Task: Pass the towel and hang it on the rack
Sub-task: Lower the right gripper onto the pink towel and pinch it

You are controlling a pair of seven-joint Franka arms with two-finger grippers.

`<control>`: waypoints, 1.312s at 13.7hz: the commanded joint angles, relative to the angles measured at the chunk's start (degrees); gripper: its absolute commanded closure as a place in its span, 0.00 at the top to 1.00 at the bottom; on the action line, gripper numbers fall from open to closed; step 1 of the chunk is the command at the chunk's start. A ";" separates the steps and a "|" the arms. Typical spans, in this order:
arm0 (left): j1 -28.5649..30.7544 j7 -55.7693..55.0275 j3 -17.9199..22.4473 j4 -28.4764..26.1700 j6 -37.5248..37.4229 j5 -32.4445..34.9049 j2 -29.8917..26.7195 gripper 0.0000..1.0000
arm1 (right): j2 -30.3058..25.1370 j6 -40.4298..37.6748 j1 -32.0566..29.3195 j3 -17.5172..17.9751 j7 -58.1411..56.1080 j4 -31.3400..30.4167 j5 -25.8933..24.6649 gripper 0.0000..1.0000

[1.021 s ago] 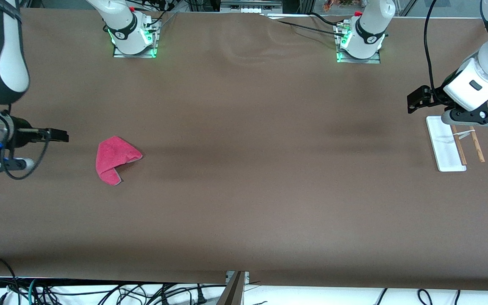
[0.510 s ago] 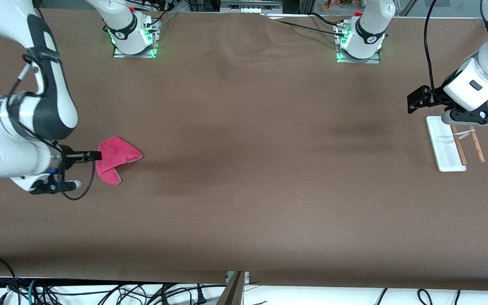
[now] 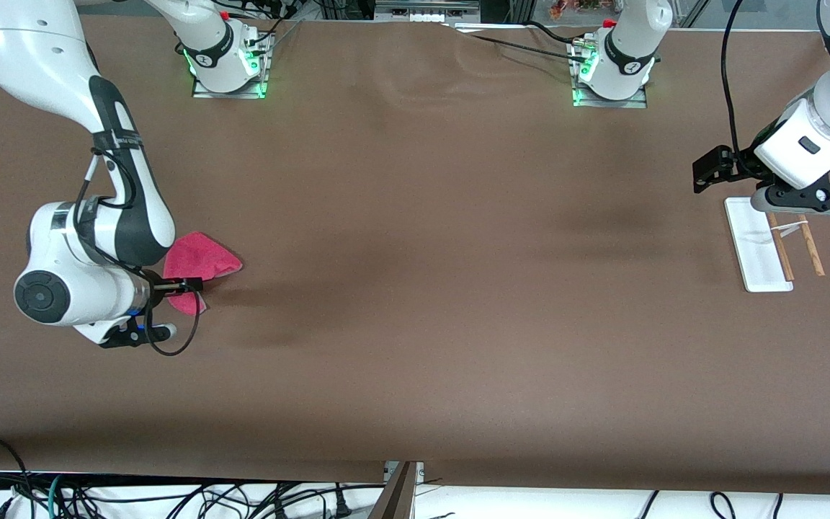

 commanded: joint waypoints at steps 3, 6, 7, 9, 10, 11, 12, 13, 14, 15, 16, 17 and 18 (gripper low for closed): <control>0.55 0.00 -0.31 1.23 -0.62 -0.36 0.58 1.00 | 3.46 6.30 0.31 -0.03 -0.08 -0.60 -0.85 1.00; 0.55 0.00 -0.31 1.15 -0.62 -0.36 0.58 1.00 | 5.22 9.91 0.40 -0.03 -0.16 -0.78 -0.85 1.00; 0.55 0.00 -0.31 1.23 -0.62 -0.36 0.58 1.00 | 5.74 10.97 0.31 -0.03 -0.25 -0.78 -0.85 1.00; 0.55 0.00 -0.31 1.15 -0.62 -0.36 0.58 1.00 | 6.97 12.99 0.31 -0.03 -0.43 -0.78 -0.93 1.00; 0.55 0.00 -0.31 1.23 -0.62 -0.36 0.58 1.00 | 7.07 13.08 0.31 -0.11 -0.51 -0.78 -1.02 1.00; 0.55 0.00 -0.31 1.23 -0.62 -0.36 0.58 1.00 | 7.07 13.09 0.31 -0.11 -0.52 -0.87 -1.37 1.00; 0.55 0.00 -0.31 1.23 -0.62 -0.36 0.58 1.00 | 7.07 13.09 0.31 -0.11 -0.60 -0.96 -1.46 1.00; 0.55 0.00 -0.31 1.15 -0.62 -0.36 0.58 1.00 | 7.24 13.17 0.31 -0.11 -0.52 -1.13 -1.55 1.00; 0.55 0.00 -0.31 1.23 -0.62 -0.36 0.58 1.00 | 7.42 13.43 0.31 -0.11 -0.52 -1.31 -1.55 1.00; 0.55 0.00 -0.31 1.23 -0.62 -0.36 0.58 1.00 | 7.51 13.52 0.31 -0.11 -0.52 -1.48 -1.55 1.00; 0.55 0.00 -0.31 1.23 -0.62 -0.36 0.58 1.00 | 7.86 13.61 0.31 -0.11 -0.52 -1.75 -1.55 1.00; 0.55 0.00 -0.31 1.15 -0.62 -0.36 0.58 1.00 | 7.95 13.79 0.31 -0.11 -0.52 -1.84 -1.55 1.00; 0.55 0.00 -0.31 1.15 -0.62 -0.36 0.58 1.00 | 8.29 13.79 0.22 -0.11 -0.52 -1.84 -1.55 1.00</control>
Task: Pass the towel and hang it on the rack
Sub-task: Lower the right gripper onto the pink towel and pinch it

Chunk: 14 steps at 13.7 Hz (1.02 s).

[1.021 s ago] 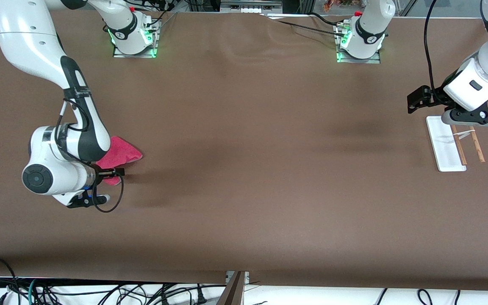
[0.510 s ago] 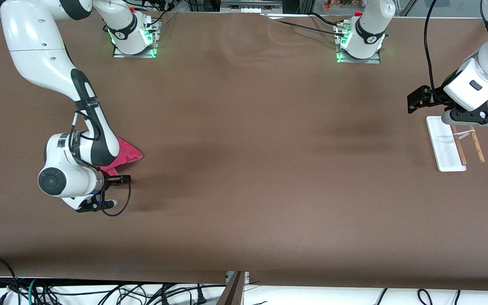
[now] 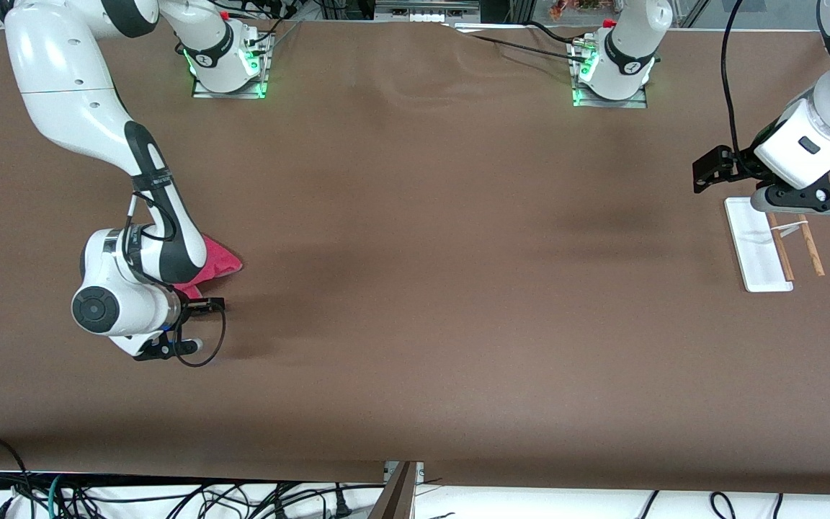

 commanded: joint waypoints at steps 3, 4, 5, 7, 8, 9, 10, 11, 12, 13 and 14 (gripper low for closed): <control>0.55 0.00 -0.31 1.15 -0.62 -0.36 0.58 1.00 | 0.35 1.10 -0.15 -0.07 -0.53 -0.69 -0.87 0.74; 0.55 0.00 -0.31 1.15 -0.62 -0.36 0.58 1.00 | 0.26 1.01 -0.15 -0.07 -0.53 -0.69 -0.87 0.64; 0.55 0.00 -0.31 1.15 -0.62 -0.36 0.58 1.00 | 0.17 0.84 -0.15 -0.07 -0.53 -0.69 -0.87 0.54; 0.55 0.00 -0.31 1.15 -0.62 -0.36 0.58 1.00 | 0.08 0.66 -0.24 -0.07 -0.53 -0.69 -0.87 0.40; 0.55 0.00 -0.31 1.15 -0.62 -0.36 0.58 1.00 | 0.08 0.57 -0.24 -0.07 -0.45 -0.69 -0.87 0.33; 0.55 0.00 -0.31 1.15 -0.71 -0.36 0.58 1.00 | 0.08 0.57 -0.24 -0.16 -0.45 -0.69 -0.87 0.29; 0.55 0.00 -0.31 1.15 -0.62 -0.36 0.58 1.00 | 0.00 0.49 -0.33 -0.08 -0.45 -0.60 -0.87 0.22; 0.55 0.00 -0.31 1.15 -0.62 -0.36 0.58 1.00 | -0.01 0.40 -0.33 -0.07 -0.45 -0.69 -0.78 0.15; 0.55 0.00 -0.31 1.15 -0.62 -0.36 0.58 1.00 | -0.01 0.31 -0.33 -0.16 -0.45 -0.69 -0.78 0.06; 0.55 0.00 -0.31 1.15 -0.62 -0.36 0.58 1.00 | -0.01 0.31 -0.33 -0.08 -0.45 -0.69 -0.78 0.00; 0.55 0.00 -0.31 1.15 -0.62 -0.36 0.58 1.00 | -0.01 0.31 -0.33 -0.07 -0.45 -0.69 -0.78 0.00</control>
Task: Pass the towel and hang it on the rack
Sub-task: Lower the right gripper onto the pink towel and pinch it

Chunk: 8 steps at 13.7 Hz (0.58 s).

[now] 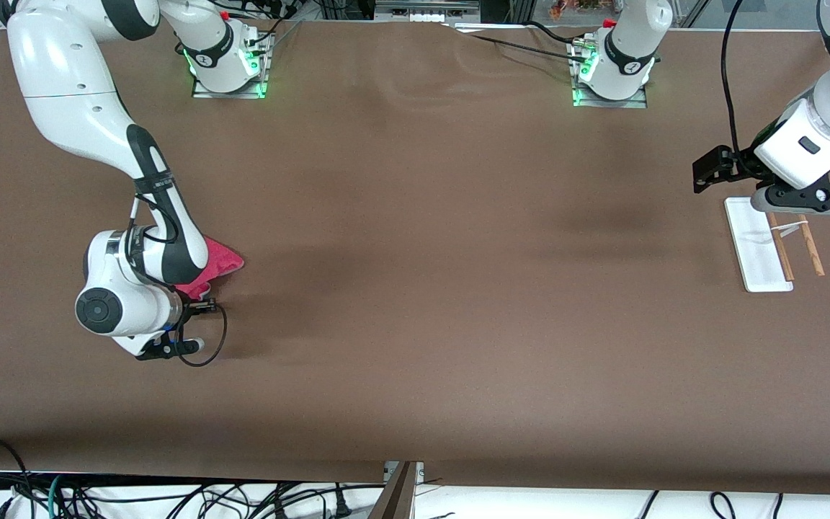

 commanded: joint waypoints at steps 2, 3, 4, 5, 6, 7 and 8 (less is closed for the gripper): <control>0.54 0.00 -0.31 1.15 -0.62 -0.36 0.58 1.00 | -0.41 0.05 -0.33 0.12 -0.51 -0.53 -0.65 0.00; 0.54 0.00 -0.31 1.15 -0.62 -0.36 0.58 1.00 | -0.50 0.05 -0.24 0.12 -0.51 -0.35 -0.65 0.00; 0.54 0.00 -0.31 1.15 -0.62 -0.36 0.58 1.00 | -0.58 0.05 -0.24 0.12 -0.60 -0.26 -0.65 0.00; 0.54 0.00 -0.31 1.15 -0.71 -0.36 0.49 1.00 | -0.50 0.13 -0.33 0.12 -0.60 -0.18 -0.65 0.00; 0.54 0.00 -0.31 1.15 -0.71 -0.36 0.58 1.00 | -0.58 0.05 -0.33 0.12 -0.69 -0.09 -0.65 0.00; 0.54 0.00 -0.31 1.15 -0.71 -0.36 0.58 1.00 | -0.76 0.05 -0.33 0.12 -0.69 0.09 -0.65 0.00; 0.54 0.00 -0.31 1.15 -0.62 -0.36 0.58 1.00 | -0.85 0.05 -0.33 0.03 -0.69 0.18 -0.56 0.00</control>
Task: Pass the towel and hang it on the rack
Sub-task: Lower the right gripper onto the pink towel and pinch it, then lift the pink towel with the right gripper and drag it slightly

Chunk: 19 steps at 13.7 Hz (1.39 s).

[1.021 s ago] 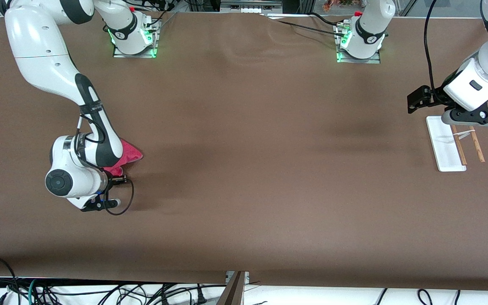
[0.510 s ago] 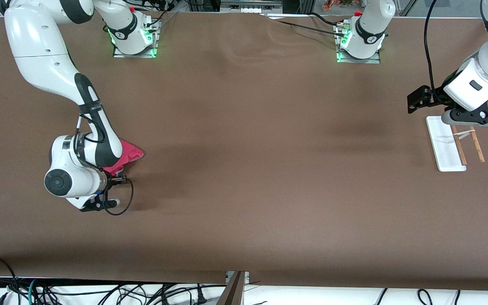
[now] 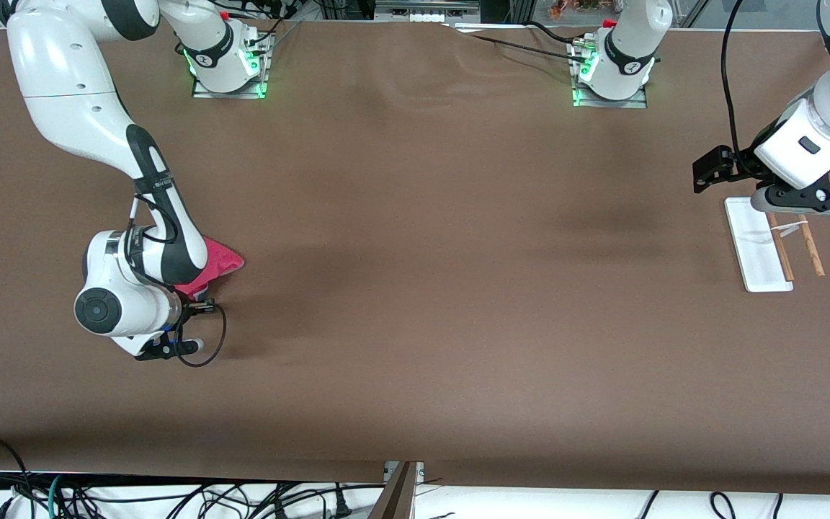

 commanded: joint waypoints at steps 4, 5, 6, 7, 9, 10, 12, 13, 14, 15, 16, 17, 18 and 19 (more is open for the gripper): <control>0.54 0.00 -0.31 1.15 -0.71 -0.36 0.58 1.00 | -1.79 -1.22 -0.31 0.09 -0.69 0.03 -0.39 0.00; 0.54 0.00 -0.31 1.15 -0.62 -0.36 0.58 1.00 | -2.31 -1.83 -0.40 0.09 -0.69 0.29 -0.39 0.00; 0.54 0.00 -0.31 1.15 -0.62 -0.36 0.58 1.00 | -2.58 -2.80 -0.40 0.09 -0.69 0.90 -0.39 0.00; 0.54 0.00 -0.22 1.15 -0.62 -0.36 0.58 1.00 | -2.67 -4.11 -0.40 0.09 -0.77 1.78 -0.30 0.00; 0.54 0.00 -0.22 1.15 -0.71 -0.36 0.58 1.00 | -3.02 -7.53 -0.40 0.01 -1.21 3.71 -0.21 0.00; 0.54 0.00 -0.22 1.15 -0.71 -0.36 0.58 1.00 | -3.02 -9.47 -0.40 -0.08 -1.91 5.02 -0.12 0.00; 0.54 0.00 -0.22 1.15 -0.71 -0.36 0.58 1.00 | -3.02 -14.29 -0.40 -0.08 -2.53 8.27 -0.03 0.00; 0.54 0.00 -0.22 1.15 -0.71 -0.36 0.58 1.00 | -3.02 -16.58 -0.49 -0.08 -2.53 9.94 -0.03 0.00; 0.54 0.00 -0.22 1.15 -0.62 -0.36 0.49 1.00 | -3.02 -18.43 -0.49 -0.08 -2.53 11.44 -0.03 0.00; 0.54 0.00 -0.22 1.15 -0.71 -0.36 0.58 1.00 | -3.02 -20.10 -0.40 0.00 -2.53 12.50 -0.03 0.00; 0.54 0.00 -0.22 1.15 -0.62 -0.36 0.58 1.00 | -3.02 -21.69 -0.40 0.09 -2.53 13.46 -0.03 0.00; 0.54 0.00 -0.22 1.15 -0.62 -0.36 0.58 1.00 | -3.02 -23.70 -0.40 0.18 -2.53 14.87 -0.03 0.00; 0.54 0.00 -0.22 1.15 -0.71 -0.36 0.58 1.00 | -3.02 -25.81 -0.40 0.27 -2.53 16.62 -0.03 0.00; 0.54 0.00 -0.22 1.15 -0.71 -0.36 0.58 1.00 | -3.02 -27.83 -0.40 0.27 -2.53 18.12 -0.03 0.00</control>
